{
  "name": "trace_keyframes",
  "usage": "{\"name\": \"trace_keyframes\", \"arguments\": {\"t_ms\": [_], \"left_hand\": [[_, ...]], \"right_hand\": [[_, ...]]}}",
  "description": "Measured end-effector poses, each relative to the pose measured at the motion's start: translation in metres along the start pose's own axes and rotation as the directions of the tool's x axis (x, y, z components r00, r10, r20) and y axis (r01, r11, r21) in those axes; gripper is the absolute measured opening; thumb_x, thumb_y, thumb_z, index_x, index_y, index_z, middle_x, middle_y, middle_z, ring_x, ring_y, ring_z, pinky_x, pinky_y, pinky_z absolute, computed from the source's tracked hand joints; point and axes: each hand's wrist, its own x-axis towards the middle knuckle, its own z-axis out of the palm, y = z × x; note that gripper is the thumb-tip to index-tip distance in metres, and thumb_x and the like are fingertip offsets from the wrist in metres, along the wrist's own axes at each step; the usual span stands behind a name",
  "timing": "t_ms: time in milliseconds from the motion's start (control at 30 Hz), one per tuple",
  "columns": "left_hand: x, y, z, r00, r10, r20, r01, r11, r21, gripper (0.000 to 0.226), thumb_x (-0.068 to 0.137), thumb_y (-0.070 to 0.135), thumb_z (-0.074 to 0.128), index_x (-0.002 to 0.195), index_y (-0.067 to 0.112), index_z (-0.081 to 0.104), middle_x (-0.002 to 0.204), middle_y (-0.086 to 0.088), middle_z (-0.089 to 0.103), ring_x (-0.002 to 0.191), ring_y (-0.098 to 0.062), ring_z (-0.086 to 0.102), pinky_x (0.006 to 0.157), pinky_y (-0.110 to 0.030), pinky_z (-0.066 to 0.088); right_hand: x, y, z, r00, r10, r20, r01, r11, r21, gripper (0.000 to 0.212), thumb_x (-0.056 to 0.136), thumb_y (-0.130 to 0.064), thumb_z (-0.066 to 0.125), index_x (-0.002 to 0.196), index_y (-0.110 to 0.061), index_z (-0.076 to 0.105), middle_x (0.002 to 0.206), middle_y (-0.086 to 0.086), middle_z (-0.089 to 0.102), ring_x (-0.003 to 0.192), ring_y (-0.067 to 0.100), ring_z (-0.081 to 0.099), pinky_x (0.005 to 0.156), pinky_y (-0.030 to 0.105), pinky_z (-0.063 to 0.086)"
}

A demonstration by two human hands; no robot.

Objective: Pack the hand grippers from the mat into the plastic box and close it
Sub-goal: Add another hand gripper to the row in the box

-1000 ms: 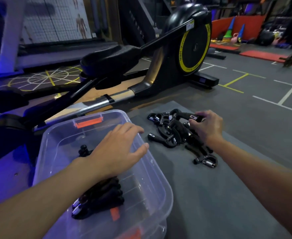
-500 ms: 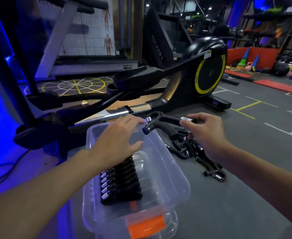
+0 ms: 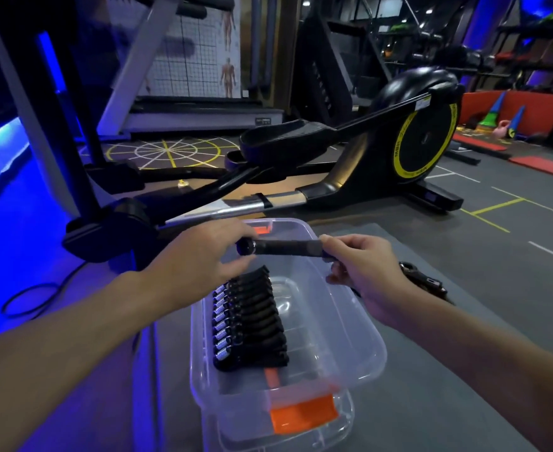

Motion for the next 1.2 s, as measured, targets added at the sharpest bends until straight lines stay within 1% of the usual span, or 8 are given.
{"name": "trace_keyframes", "arguments": {"t_ms": [200, 333, 533, 700, 800, 967, 1100, 1200], "left_hand": [[-0.012, -0.012, 0.006, 0.993, -0.07, 0.099, 0.07, 0.998, 0.0, 0.011, 0.092, 0.032, 0.063, 0.099, 0.023, 0.06, 0.09, 0.014, 0.061, 0.084, -0.008, 0.056, 0.077, -0.032, 0.049], [-0.018, -0.024, 0.009, 0.981, -0.119, 0.152, 0.116, 0.993, 0.033, 0.02, 0.092, 0.044, 0.054, 0.101, 0.027, 0.058, 0.09, 0.017, 0.058, 0.08, -0.007, 0.056, 0.074, -0.033, 0.05], [-0.02, -0.023, 0.011, 0.975, -0.134, 0.175, 0.126, 0.99, 0.059, 0.025, 0.095, 0.043, 0.052, 0.112, 0.026, 0.057, 0.102, 0.017, 0.06, 0.084, -0.002, 0.052, 0.079, -0.031, 0.049], [-0.021, -0.023, 0.016, 0.968, -0.118, 0.221, 0.122, 0.992, -0.007, 0.012, 0.096, 0.044, 0.051, 0.101, 0.033, 0.053, 0.092, 0.022, 0.056, 0.083, -0.003, 0.054, 0.078, -0.036, 0.05], [-0.022, -0.024, 0.018, 0.964, -0.123, 0.237, 0.128, 0.992, -0.004, 0.014, 0.096, 0.043, 0.051, 0.102, 0.031, 0.054, 0.093, 0.019, 0.058, 0.085, -0.005, 0.054, 0.079, -0.038, 0.05], [-0.028, -0.028, 0.022, 0.952, -0.158, 0.264, 0.168, 0.986, -0.019, 0.012, 0.094, 0.043, 0.056, 0.1, 0.033, 0.056, 0.09, 0.017, 0.062, 0.085, -0.005, 0.056, 0.08, -0.042, 0.051], [-0.031, -0.029, 0.022, 0.941, -0.192, 0.278, 0.211, 0.976, -0.043, 0.017, 0.088, 0.049, 0.058, 0.098, 0.035, 0.057, 0.086, 0.017, 0.064, 0.085, -0.005, 0.059, 0.079, -0.041, 0.052], [-0.032, -0.031, 0.022, 0.934, -0.235, 0.269, 0.248, 0.969, -0.012, 0.025, 0.085, 0.053, 0.053, 0.099, 0.033, 0.057, 0.087, 0.014, 0.062, 0.084, -0.009, 0.061, 0.078, -0.04, 0.052]], "right_hand": [[0.009, 0.009, 0.0, 0.974, -0.182, 0.139, 0.225, 0.873, -0.433, 0.016, 0.084, -0.023, 0.073, 0.1, -0.022, 0.07, 0.092, 0.002, 0.069, 0.082, 0.008, 0.061, 0.074, 0.026, 0.051], [0.008, 0.005, 0.003, 0.922, -0.222, 0.316, 0.343, 0.848, -0.404, 0.031, 0.081, -0.013, 0.076, 0.107, -0.026, 0.068, 0.095, -0.001, 0.066, 0.085, 0.005, 0.062, 0.079, 0.026, 0.049], [0.011, 0.011, 0.014, 0.88, -0.253, 0.403, 0.431, 0.782, -0.45, 0.035, 0.082, -0.008, 0.074, 0.109, -0.028, 0.067, 0.108, -0.011, 0.055, 0.09, 0.008, 0.063, 0.078, 0.027, 0.056], [0.014, 0.018, 0.017, 0.879, -0.249, 0.406, 0.449, 0.719, -0.53, 0.027, 0.081, -0.007, 0.074, 0.1, -0.026, 0.069, 0.099, -0.01, 0.064, 0.083, 0.009, 0.064, 0.08, 0.028, 0.055], [0.013, 0.018, 0.017, 0.88, -0.247, 0.406, 0.457, 0.673, -0.582, 0.025, 0.082, -0.01, 0.073, 0.092, -0.032, 0.068, 0.086, -0.01, 0.066, 0.068, 0.007, 0.058, 0.066, 0.02, 0.051], [0.013, 0.018, 0.014, 0.88, -0.133, 0.456, 0.403, 0.718, -0.568, 0.022, 0.081, -0.009, 0.074, 0.089, -0.029, 0.07, 0.065, 0.0, 0.065, 0.055, 0.01, 0.052, 0.056, 0.022, 0.045], [0.015, 0.024, 0.017, 0.894, -0.09, 0.439, 0.351, 0.75, -0.561, 0.021, 0.079, -0.008, 0.076, 0.083, -0.028, 0.07, 0.068, 0.011, 0.069, 0.056, 0.014, 0.055, 0.056, 0.028, 0.046], [0.017, 0.034, 0.019, 0.897, -0.045, 0.439, 0.317, 0.758, -0.57, 0.023, 0.076, -0.004, 0.077, 0.078, -0.026, 0.069, 0.06, 0.0, 0.064, 0.051, 0.008, 0.052, 0.05, 0.018, 0.042]]}}
